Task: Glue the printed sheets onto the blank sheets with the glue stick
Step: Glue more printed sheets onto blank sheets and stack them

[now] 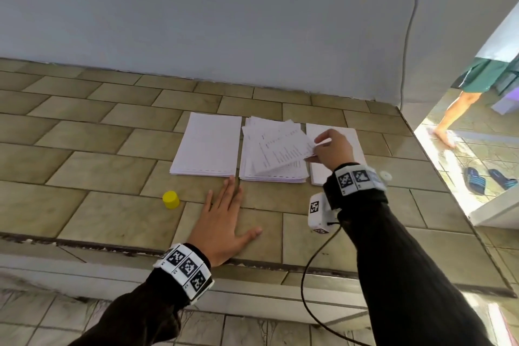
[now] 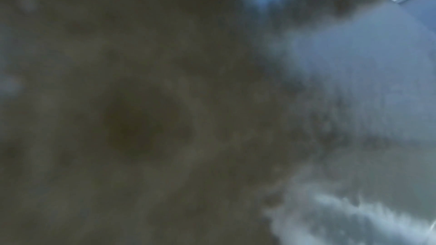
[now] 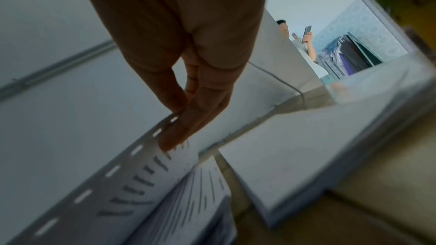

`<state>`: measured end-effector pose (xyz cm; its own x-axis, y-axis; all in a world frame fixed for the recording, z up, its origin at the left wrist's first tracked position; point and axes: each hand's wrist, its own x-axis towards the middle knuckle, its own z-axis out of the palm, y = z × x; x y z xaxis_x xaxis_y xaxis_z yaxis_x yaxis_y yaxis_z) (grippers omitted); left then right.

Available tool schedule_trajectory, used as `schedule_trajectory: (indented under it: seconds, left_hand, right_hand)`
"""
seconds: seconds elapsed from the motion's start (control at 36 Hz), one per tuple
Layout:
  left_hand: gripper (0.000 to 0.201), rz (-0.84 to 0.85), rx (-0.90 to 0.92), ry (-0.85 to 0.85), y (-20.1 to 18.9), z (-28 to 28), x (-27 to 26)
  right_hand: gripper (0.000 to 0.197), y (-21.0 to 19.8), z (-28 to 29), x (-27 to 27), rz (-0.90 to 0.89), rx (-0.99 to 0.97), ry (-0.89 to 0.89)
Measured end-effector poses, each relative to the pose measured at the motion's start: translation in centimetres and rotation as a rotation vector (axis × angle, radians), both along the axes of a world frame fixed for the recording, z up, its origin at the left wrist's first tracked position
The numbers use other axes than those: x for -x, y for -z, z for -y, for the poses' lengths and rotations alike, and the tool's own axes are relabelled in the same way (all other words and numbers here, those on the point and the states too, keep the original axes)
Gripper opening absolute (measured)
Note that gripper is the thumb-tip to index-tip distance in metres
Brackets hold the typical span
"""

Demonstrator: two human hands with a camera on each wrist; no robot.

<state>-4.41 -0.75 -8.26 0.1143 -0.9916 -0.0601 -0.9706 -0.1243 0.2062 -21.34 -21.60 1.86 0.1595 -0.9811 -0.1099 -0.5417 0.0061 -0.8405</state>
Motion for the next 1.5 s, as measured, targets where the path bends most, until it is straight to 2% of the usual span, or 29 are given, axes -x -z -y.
schedule_trajectory:
  seconds: [0.11,0.19,0.31,0.53,0.75,0.86,0.97,1.08,1.14,1.25,1.39,1.5]
  left_hand:
    - [0.107,-0.006,0.016,0.0,0.1,-0.1,0.0]
    - [0.104,-0.005,0.022,0.0,0.2,-0.2,0.0]
    - [0.107,-0.006,0.028,0.001,0.1,-0.2,-0.1]
    - [0.109,0.01,0.008,-0.003,-0.1,-0.2,0.0]
    - [0.105,-0.019,0.001,-0.007,0.0,-0.1,-0.3]
    - [0.115,-0.138,0.028,-0.016,-1.0,-0.1,-0.3]
    - [0.111,-0.307,0.129,-0.076,-3.7,0.0,-0.8]
    - [0.072,-0.361,0.169,-0.118,-7.6,0.9,-2.0]
    - [0.065,-0.326,0.168,-0.149,-9.3,1.7,-3.0]
    - [0.066,-0.201,0.088,-0.259,-10.7,4.2,-5.5]
    - [0.072,0.026,-0.111,-0.42,-8.4,7.6,-8.6]
    - [0.079,0.122,-0.232,-0.455,-6.0,9.2,-9.4]
  right_hand:
    - [0.007,2.3,0.2,-1.1,-0.102,0.014,0.011]
    - [0.02,3.6,0.1,-1.6,-0.246,0.072,-0.009]
    - [0.02,4.3,-0.3,-2.1,-0.322,0.078,-0.044]
    - [0.015,5.0,0.6,-2.0,-0.37,0.049,-0.028]
    - [0.022,5.0,0.0,-3.1,-0.571,0.056,-0.175]
    - [0.027,4.7,-0.6,-3.2,-0.659,0.056,-0.188]
    - [0.021,4.0,-1.5,-2.4,-0.587,0.121,-0.215]
    - [0.017,2.4,-3.7,-1.3,-0.371,0.29,-0.23]
    - [0.016,1.3,-4.9,-0.6,-0.284,0.388,-0.223]
    - [0.013,-0.6,-6.8,1.6,-0.143,0.598,-0.189]
    - [0.023,-1.7,-7.8,5.1,-0.097,0.825,-0.098]
    - [0.047,-0.9,-7.2,7.5,-0.137,0.833,0.084]
